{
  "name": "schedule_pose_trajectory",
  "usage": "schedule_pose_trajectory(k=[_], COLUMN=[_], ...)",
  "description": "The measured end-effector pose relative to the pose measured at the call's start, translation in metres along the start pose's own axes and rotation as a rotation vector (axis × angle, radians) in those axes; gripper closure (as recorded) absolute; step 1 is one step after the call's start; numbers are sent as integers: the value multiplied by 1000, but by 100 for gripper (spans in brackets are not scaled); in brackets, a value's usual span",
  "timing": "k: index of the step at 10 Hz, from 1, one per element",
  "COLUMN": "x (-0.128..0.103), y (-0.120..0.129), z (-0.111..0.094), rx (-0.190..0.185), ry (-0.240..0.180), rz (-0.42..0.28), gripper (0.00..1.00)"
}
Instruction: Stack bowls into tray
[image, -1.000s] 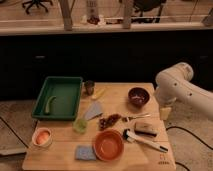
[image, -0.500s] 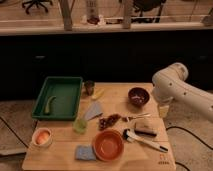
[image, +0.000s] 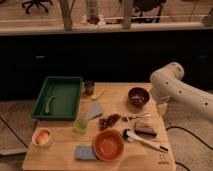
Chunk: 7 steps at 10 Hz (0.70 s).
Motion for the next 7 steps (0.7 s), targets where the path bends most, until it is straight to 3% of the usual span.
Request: schedule_pose_trajectory(k=[7], x=[2], y=[-20], z=[23], rx=[5], ry=[-17], rz=[-84], gripper=[20])
